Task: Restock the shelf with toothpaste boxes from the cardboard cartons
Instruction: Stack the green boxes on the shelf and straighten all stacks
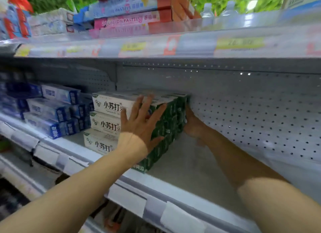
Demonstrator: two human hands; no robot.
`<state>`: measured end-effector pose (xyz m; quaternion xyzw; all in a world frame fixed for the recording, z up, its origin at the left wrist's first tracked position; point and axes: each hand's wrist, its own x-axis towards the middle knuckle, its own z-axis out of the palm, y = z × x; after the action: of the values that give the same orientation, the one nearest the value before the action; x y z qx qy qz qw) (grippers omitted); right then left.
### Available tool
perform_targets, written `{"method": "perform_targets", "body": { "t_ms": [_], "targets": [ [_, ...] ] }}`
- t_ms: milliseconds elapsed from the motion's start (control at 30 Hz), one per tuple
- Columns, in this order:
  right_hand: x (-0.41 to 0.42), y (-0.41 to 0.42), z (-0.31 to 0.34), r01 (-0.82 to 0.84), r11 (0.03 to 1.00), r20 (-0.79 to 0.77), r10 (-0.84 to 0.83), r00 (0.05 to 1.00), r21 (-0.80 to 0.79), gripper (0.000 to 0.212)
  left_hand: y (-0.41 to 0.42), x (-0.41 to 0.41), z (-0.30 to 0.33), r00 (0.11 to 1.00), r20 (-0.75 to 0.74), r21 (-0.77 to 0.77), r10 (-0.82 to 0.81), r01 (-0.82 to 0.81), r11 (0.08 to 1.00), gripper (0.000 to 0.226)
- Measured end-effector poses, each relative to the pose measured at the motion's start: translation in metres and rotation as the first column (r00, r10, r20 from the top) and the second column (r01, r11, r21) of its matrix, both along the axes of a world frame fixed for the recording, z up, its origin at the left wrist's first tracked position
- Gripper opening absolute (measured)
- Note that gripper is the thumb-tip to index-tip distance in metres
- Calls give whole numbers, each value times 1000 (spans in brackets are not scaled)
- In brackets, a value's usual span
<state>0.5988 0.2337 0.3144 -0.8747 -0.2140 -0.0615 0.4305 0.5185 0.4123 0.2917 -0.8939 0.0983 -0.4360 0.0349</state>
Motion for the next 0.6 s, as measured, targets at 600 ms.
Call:
{"method": "perform_targets", "body": {
  "t_ms": [600],
  "targets": [
    [53, -3, -4, 17, 999, 24, -18, 1000, 41, 84, -31, 16, 50, 984, -45, -109, 172, -176, 978, 64]
  ]
}}
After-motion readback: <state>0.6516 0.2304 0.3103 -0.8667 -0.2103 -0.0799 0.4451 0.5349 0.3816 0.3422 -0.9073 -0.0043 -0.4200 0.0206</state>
